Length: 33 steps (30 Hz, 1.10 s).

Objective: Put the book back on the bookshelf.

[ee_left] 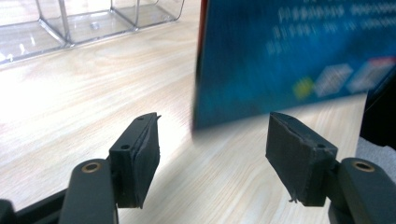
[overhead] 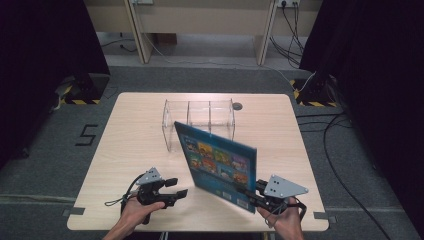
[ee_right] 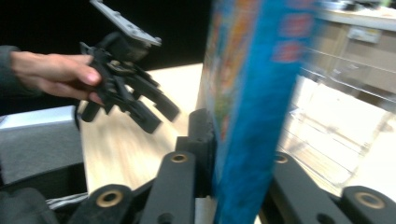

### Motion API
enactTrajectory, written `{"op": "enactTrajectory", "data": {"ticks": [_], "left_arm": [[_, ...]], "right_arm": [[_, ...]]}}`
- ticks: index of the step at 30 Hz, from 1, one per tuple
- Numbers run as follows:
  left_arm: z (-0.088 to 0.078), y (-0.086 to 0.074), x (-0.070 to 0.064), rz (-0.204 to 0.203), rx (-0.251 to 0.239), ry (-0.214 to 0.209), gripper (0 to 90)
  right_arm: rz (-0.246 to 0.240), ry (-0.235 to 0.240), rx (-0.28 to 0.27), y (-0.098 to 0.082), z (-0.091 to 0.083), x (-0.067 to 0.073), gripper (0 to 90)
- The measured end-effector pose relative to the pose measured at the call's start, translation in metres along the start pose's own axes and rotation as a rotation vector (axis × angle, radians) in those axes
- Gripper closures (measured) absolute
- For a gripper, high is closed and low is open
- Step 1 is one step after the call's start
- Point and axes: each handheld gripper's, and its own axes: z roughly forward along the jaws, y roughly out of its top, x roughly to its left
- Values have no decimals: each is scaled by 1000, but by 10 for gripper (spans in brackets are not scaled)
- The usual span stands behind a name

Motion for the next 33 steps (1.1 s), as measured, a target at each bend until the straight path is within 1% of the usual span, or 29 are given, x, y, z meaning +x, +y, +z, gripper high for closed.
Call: {"op": "enactTrajectory", "data": {"ticks": [1, 2, 3, 4, 5, 8, 9, 10, 11, 12, 13, 15, 16, 17, 19, 20, 21, 22, 24, 25, 26, 28, 33], "left_arm": [[0, 0, 0, 0, 0, 0, 342], [0, -1, 1, -3, 6, -1, 342], [-1, -3, 2, -6, 12, -4, 341], [-1, -3, 2, -6, 12, -4, 341], [-1, -4, 3, -6, 15, -1, 341], [-1, -5, 4, 5, 22, 10, 341], [1, -7, 5, 23, 61, 24, 336], [1, -7, 5, 23, 61, 24, 331], [2, -9, 6, 36, 87, 48, 330], [3, -12, 7, 54, 104, 84, 329], [3, -12, 7, 54, 104, 84, 325], [3, -14, 7, 91, 132, 121, 312], [4, -15, 6, 127, 175, 144, 302], [5, -17, 7, 133, 195, 155, 288], [6, -18, 8, 161, 197, 184, 280], [6, -18, 9, 175, 206, 200, 275], [6, -18, 9, 175, 206, 200, 269], [5, -18, 10, 192, 213, 212, 269], [6, -19, 11, 217, 207, 222, 256], [6, -20, 11, 219, 203, 219, 212], [8, -22, 12, 221, 187, 217, 196], [9, -22, 12, 222, 180, 212, 164], [11, -22, 11, 223, 180, 213, 143]], "right_arm": [[-25, -17, 24, -3, -1, 0, 828], [-25, -17, 24, -3, -1, 0, 828], [8, -27, 15, -9, -3, 0, 832], [8, -27, 15, -9, -3, 0, 832], [68, -27, -10, -12, -6, -2, 833], [69, -38, -18, -14, -7, -4, 833], [51, -39, -11, -14, -7, -2, 833], [38, -37, -7, -14, -6, -1, 833], [38, -37, -6, -14, -6, -1, 833], [39, -39, -6, -15, -6, 0, 833], [39, -39, -6, -15, -6, 0, 833], [40, -47, 3, -17, -6, 0, 832], [38, -49, 4, -18, -7, 0, 832], [35, -50, 9, -18, -7, 0, 832], [40, -49, 15, -20, -7, 0, 831], [42, -51, 15, -21, -7, 0, 831], [44, -54, 15, -22, -7, 0, 831], [44, -54, 15, -22, -7, 0, 831], [51, -56, 20, -23, -8, -1, 830], [56, -57, 19, -25, -8, -1, 829], [51, -57, 20, -25, -8, -1, 829], [52, -58, 21, -26, -9, -1, 829], [60, -62, 22, -27, -9, -2, 828]]}}
